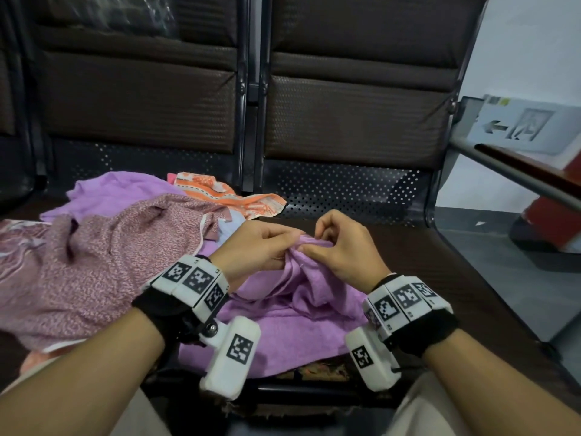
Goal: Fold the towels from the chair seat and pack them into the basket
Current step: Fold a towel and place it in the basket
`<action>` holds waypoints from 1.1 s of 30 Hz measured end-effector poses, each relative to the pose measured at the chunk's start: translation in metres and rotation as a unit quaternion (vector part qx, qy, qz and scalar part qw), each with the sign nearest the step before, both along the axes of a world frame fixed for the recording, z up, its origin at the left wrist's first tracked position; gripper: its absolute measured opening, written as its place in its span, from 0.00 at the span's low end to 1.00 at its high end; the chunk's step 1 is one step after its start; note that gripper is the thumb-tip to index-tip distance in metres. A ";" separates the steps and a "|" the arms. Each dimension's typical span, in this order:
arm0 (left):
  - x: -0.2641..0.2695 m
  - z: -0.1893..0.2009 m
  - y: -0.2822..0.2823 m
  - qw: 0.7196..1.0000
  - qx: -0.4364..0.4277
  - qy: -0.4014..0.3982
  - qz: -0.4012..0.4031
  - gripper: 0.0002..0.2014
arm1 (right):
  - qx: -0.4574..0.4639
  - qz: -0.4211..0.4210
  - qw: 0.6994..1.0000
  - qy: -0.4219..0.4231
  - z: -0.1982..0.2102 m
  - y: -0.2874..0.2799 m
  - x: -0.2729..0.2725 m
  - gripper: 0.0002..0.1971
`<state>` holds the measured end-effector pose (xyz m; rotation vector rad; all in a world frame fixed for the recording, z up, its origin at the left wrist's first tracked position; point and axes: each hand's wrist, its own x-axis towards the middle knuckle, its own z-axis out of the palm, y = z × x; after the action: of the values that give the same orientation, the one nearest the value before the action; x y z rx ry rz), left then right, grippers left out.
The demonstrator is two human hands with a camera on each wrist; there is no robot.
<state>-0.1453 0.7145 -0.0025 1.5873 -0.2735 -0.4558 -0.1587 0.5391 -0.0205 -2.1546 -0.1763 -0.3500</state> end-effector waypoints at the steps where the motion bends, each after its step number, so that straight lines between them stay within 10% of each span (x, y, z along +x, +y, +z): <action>1: -0.002 0.001 0.000 1.000 0.010 -0.011 -0.007 0.09 | -0.001 0.001 1.000 -0.002 0.000 -0.001 0.000 0.17; 9: -0.001 -0.003 0.003 0.987 0.077 -0.135 0.037 0.12 | -0.041 0.039 0.998 0.020 0.009 0.003 -0.012 0.13; 16: 0.008 0.002 0.023 0.969 0.040 -0.136 0.202 0.16 | -0.344 0.085 0.929 0.108 0.017 -0.009 -0.023 0.25; 22: 0.001 0.005 0.020 0.956 0.086 -0.153 0.234 0.13 | -0.287 0.047 0.956 0.050 0.024 -0.002 -0.032 0.06; 26: -0.003 0.009 0.022 0.948 0.106 -0.190 0.231 0.12 | -0.228 0.039 0.973 0.013 0.030 0.008 -0.041 0.23; 33: -0.026 0.028 0.031 0.954 0.132 -0.260 0.067 0.25 | -0.342 0.008 0.940 -0.015 0.037 0.010 -0.051 0.04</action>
<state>-0.1715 0.7453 0.0257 1.9625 -0.5152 0.0448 -0.2092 0.5495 0.0167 -2.8324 -0.3774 -0.3447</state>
